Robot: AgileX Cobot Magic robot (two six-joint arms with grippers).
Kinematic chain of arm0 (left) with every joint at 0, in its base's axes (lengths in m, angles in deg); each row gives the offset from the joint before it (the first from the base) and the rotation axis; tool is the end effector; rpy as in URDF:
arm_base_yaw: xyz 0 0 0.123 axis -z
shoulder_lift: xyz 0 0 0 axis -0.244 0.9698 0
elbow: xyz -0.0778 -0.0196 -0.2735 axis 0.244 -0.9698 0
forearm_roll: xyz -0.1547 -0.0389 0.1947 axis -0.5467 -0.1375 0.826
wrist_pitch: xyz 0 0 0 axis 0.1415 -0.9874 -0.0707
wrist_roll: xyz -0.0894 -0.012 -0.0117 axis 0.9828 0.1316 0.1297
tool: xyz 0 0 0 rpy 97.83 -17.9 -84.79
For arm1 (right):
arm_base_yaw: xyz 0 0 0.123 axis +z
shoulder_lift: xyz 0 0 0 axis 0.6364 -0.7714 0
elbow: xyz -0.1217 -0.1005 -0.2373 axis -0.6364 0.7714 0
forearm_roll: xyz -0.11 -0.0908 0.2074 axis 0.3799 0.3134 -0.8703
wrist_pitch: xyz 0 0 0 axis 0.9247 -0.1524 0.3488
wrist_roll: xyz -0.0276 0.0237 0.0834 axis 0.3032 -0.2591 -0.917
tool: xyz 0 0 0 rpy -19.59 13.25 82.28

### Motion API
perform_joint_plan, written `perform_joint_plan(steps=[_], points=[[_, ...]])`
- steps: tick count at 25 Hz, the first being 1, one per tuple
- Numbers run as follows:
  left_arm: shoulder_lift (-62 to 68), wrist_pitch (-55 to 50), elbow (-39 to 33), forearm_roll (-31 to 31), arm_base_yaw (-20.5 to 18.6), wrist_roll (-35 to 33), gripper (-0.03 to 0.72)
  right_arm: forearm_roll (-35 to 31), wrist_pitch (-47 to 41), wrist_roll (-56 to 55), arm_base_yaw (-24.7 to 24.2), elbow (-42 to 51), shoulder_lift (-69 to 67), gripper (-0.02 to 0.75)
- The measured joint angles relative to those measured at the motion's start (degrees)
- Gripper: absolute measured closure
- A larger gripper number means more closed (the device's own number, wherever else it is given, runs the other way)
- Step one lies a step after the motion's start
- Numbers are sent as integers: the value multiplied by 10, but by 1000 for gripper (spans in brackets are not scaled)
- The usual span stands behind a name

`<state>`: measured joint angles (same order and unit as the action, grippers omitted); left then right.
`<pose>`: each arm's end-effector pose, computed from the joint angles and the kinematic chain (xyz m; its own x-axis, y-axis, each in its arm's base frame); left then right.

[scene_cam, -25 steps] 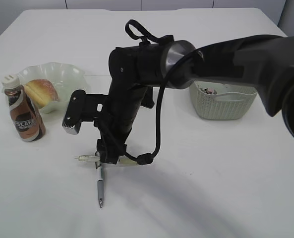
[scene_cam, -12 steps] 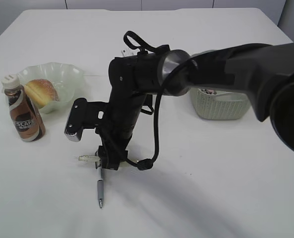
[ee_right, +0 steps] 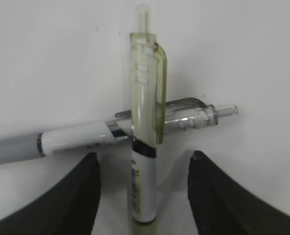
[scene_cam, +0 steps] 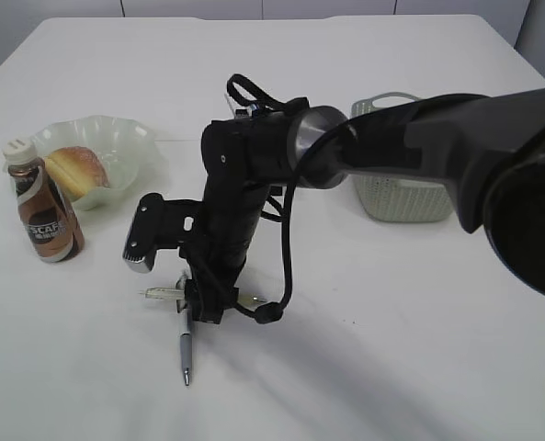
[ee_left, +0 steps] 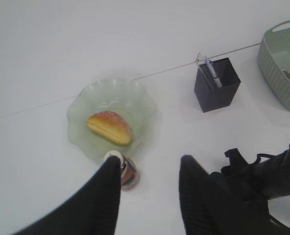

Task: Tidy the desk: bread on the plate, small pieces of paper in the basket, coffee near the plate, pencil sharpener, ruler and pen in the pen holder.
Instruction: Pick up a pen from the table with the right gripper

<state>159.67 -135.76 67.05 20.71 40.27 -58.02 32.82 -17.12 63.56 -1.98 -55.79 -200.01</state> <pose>0.2330 -0.0919 0.5004 -0.6044 0.1891 -0.7739 0.2184 0.9735 0.0674 0.3793 0.3103 0.1204 -0.0115 -0.9569 -0.2902 -0.9945 0.0411 -0.0959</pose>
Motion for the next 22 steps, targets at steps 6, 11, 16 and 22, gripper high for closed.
perform_joint_plan(steps=[6,11,16,22], points=[[0,0,0,0,0,0,390,0,1,0,0,-1,0,314],[0,0,0,0,0,0,389,1,1,0,0,-1,-1,350],[0,0,0,0,0,0,389,1,1,0,0,-1,-1,418],[0,0,0,0,0,0,390,1,1,0,0,-1,-2,430]])
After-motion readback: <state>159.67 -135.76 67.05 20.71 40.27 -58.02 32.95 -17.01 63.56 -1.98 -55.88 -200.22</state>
